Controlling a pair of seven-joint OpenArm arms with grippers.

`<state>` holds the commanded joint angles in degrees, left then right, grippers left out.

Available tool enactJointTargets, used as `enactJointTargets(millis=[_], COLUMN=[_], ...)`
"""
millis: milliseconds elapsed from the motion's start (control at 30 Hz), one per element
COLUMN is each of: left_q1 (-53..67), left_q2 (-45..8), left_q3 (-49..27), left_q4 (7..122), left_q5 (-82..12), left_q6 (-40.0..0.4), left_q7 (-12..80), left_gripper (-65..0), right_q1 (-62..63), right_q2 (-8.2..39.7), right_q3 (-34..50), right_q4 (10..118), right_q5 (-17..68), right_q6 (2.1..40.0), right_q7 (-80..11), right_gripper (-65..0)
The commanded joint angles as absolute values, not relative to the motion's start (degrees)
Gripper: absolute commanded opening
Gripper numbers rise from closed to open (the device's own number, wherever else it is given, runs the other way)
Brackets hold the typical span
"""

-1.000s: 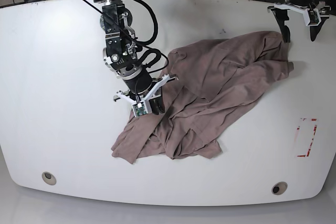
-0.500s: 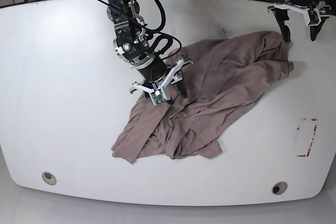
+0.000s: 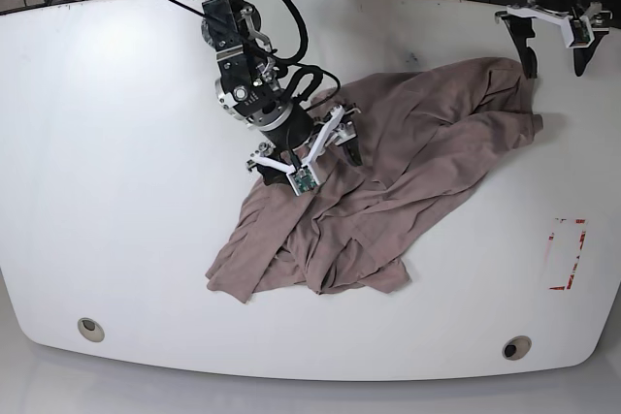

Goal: Fold the T-shirt properly
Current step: 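Close the right gripper on the shirt fabric and pinch it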

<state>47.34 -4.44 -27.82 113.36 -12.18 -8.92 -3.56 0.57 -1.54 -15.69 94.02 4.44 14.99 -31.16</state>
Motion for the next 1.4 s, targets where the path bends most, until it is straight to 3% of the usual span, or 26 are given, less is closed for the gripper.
enactJointTargets(millis=[100, 333, 700, 1033, 1400], left_q1=[47.25, 47.16, 47.16, 47.08, 47.08], left_q2=[-4.44, -4.44, -4.44, -4.44, -4.44], left_q3=[-27.82, -27.82, -27.82, -27.82, -27.82], left_q4=[113.27, 113.27, 113.10, 112.92, 112.92], left_q5=[-12.18, -12.00, -12.00, -12.00, -12.00], left_q6=[-8.92, -8.92, -8.92, -8.92, -8.92], left_q7=[-3.56, -3.56, -3.56, -3.56, -3.56], left_gripper=[-17.6, -17.6, -17.6, -17.6, -17.6], right_q1=[0.57, -0.22, -0.84, -1.54, -2.07], right_q2=[-1.10, -1.01, -0.92, -0.75, -0.84], right_q3=[-15.69, -15.78, -15.96, -22.55, -23.08], right_q4=[92.62, 91.47, 88.75, 88.66, 88.48], right_q5=[4.44, 4.53, 4.88, 4.70, 4.53], right_q6=[15.34, 20.09, 20.53, 20.53, 20.26], right_q7=[-31.08, -31.25, -31.16, -31.16, -31.16], right_gripper=[-16.3, -16.3, -17.8, -34.2, -53.6])
